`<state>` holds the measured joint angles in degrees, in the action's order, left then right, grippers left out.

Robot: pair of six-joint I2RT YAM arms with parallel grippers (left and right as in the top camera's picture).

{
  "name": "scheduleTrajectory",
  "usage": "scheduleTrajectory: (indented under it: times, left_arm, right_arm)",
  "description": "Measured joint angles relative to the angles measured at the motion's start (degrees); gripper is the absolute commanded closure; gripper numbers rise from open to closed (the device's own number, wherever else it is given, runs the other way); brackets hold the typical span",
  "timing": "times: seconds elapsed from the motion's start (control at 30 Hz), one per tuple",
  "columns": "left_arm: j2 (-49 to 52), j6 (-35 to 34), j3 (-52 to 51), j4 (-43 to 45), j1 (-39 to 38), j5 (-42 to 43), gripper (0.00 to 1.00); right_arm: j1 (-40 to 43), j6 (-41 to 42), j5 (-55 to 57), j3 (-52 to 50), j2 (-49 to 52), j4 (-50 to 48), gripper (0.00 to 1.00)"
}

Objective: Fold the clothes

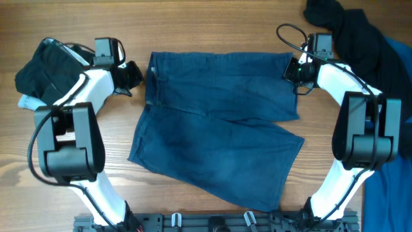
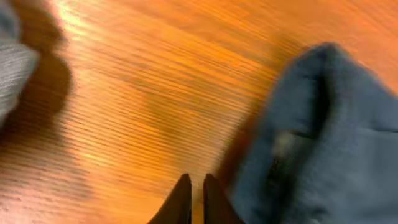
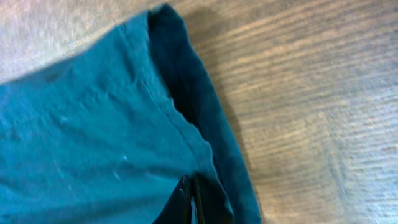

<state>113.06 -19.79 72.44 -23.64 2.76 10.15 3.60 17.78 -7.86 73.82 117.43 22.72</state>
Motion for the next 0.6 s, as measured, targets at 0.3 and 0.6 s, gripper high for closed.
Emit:
scheduleTrajectory:
  times: [0.3,0.6]
  left_arm:
    - [-20.5,6.0,2.9,-14.6,-0.6,9.1,0.65]
    - [-30.9,9.3,3.0,-30.2,-2.4,10.3,0.96]
  right_arm:
    - [0.6,-8.0,-11.8,-3.2,-21.0,5.8,0.73]
    - [-0.3,-6.8,-14.0,-3.2,-33.4,24.8,0.92]
